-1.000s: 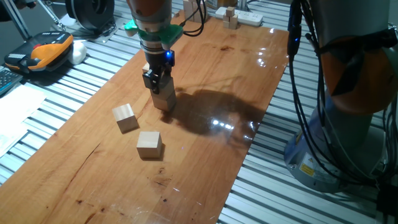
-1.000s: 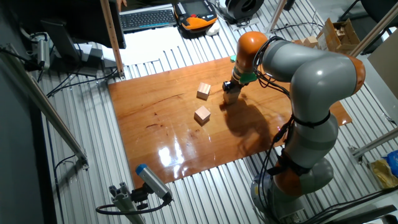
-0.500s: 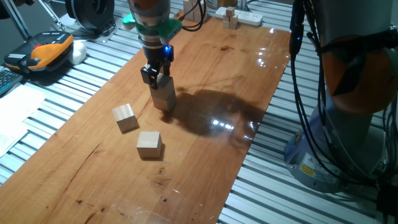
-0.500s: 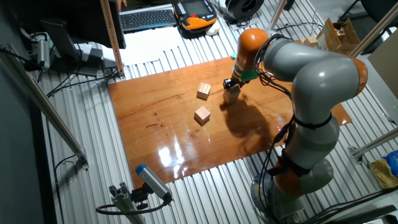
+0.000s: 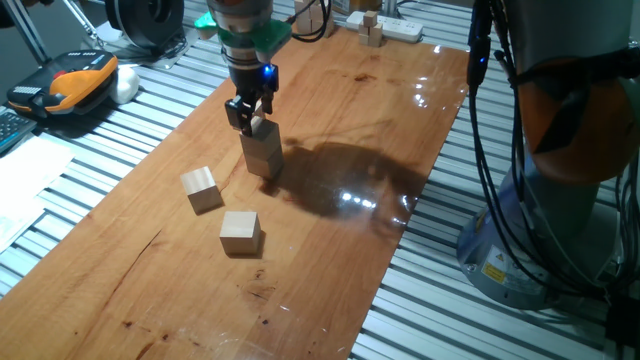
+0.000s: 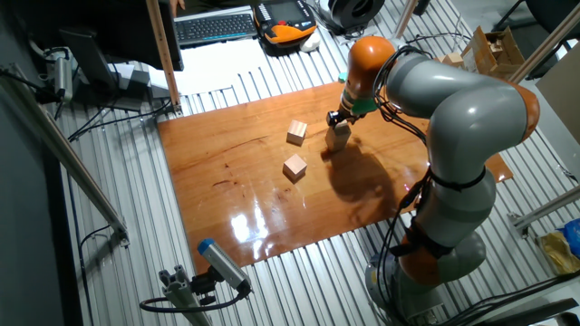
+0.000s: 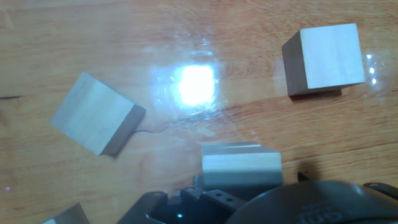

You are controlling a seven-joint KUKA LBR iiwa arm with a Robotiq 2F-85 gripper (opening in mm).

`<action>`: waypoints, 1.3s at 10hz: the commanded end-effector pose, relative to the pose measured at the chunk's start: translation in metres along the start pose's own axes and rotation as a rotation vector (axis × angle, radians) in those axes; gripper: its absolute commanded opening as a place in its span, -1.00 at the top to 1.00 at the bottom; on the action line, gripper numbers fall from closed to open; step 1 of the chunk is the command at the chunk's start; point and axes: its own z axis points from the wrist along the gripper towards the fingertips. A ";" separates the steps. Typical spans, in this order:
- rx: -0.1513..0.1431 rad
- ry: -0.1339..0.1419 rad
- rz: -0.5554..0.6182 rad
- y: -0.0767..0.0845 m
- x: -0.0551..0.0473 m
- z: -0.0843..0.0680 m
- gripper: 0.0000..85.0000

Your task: Stack the blocks in a vertical line of five

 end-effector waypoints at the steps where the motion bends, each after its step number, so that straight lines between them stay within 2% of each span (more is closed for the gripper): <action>1: 0.000 0.000 0.001 0.001 0.000 0.000 -0.60; 7: -0.008 -0.012 -0.008 0.001 0.001 -0.003 -0.60; 9: -0.021 -0.013 -0.011 0.004 0.001 -0.005 -0.60; 11: -0.019 -0.009 -0.009 0.015 0.001 -0.013 -0.60; 13: -0.005 -0.015 0.018 0.032 0.003 -0.023 -0.60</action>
